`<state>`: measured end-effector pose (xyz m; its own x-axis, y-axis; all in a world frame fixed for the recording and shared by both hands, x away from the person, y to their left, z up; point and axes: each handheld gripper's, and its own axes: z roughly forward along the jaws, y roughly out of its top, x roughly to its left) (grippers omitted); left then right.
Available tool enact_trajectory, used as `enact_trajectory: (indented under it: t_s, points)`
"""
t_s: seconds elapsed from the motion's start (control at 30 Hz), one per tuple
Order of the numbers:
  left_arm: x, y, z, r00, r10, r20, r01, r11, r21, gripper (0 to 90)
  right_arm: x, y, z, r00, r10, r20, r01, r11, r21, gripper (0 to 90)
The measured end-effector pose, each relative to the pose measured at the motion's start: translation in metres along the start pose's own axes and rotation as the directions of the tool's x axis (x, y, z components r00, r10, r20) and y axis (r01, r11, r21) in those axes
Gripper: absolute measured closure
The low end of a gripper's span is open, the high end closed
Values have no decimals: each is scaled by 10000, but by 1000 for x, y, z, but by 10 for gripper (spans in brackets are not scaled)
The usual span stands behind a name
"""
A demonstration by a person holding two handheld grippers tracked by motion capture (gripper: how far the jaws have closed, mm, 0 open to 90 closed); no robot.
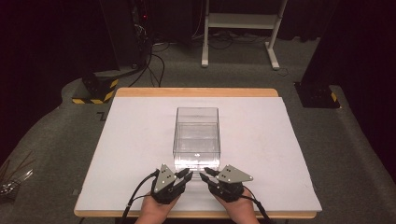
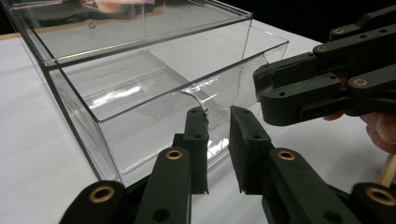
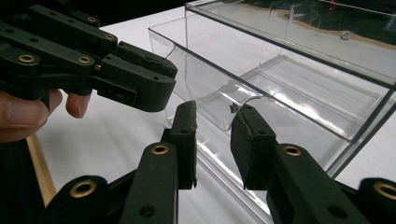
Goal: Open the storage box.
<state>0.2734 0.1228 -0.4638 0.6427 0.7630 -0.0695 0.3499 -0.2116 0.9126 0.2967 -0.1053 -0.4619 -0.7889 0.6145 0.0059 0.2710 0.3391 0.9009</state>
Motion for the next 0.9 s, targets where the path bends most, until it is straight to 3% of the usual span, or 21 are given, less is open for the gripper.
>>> enact_trajectory:
  t_s: [0.47, 0.9]
  points:
    - [-14, -8, -14, 9999, 142, 67, -142, 9999, -3, 775, 12, -6, -11, 9996, -165, -240, 167, 9998, 49, 714]
    - [-29, -17, -29, 9992, 140, 385, -140, 9999, -4, 780, 27, -15, -28, 9986, -139, -515, 139, 9999, -4, 714]
